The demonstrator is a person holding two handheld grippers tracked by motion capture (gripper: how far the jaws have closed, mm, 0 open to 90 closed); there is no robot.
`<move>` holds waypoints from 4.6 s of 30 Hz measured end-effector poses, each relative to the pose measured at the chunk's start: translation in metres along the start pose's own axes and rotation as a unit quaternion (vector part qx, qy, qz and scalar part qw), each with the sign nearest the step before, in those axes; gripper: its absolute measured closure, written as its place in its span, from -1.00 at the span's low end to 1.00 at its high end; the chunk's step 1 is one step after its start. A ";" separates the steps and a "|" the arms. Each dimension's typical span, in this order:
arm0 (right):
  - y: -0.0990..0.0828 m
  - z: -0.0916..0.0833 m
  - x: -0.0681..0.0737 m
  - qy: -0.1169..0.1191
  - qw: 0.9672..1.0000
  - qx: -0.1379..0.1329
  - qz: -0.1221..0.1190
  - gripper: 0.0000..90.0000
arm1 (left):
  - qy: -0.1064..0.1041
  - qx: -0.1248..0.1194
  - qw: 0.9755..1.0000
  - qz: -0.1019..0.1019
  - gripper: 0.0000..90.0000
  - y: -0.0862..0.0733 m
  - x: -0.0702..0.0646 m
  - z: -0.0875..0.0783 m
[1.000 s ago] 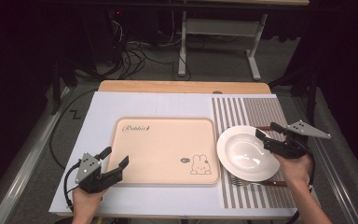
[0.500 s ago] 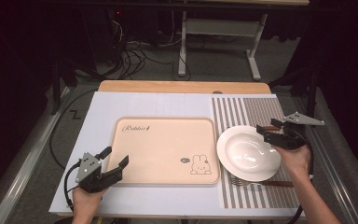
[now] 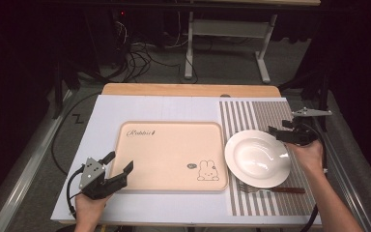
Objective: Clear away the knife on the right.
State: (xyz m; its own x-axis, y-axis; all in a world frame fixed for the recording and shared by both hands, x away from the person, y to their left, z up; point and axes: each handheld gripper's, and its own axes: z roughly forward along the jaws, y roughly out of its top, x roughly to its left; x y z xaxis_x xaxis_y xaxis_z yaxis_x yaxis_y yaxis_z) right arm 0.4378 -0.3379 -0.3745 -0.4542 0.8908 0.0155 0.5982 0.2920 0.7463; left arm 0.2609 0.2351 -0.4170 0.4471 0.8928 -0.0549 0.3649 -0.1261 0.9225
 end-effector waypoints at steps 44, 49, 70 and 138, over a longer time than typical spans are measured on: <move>0.011 0.060 -0.049 -0.004 0.985 0.171 -0.012 -0.02 | 0.002 0.001 1.000 0.008 -0.37 -0.001 -0.004 0.001; 0.010 0.062 -0.049 0.006 0.985 0.169 -0.014 -0.02 | 0.001 0.003 1.000 0.009 -0.37 -0.001 -0.005 0.002; 0.004 0.073 -0.046 0.025 0.979 0.199 -0.027 0.05 | 0.000 0.003 1.000 0.006 -0.38 -0.001 -0.004 0.001; 0.019 -0.007 0.020 0.005 0.989 0.142 -0.030 0.75 | -0.021 -0.006 1.000 0.005 -0.38 0.001 -0.003 0.002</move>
State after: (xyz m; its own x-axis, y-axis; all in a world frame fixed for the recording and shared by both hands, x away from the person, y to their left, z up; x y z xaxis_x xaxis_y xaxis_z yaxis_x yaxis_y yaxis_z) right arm 0.4357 -0.3173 -0.3550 -0.4996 0.8661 -0.0148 0.7310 0.4306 0.5294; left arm 0.2613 0.2316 -0.4169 0.4846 0.8726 -0.0607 0.3502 -0.1300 0.9276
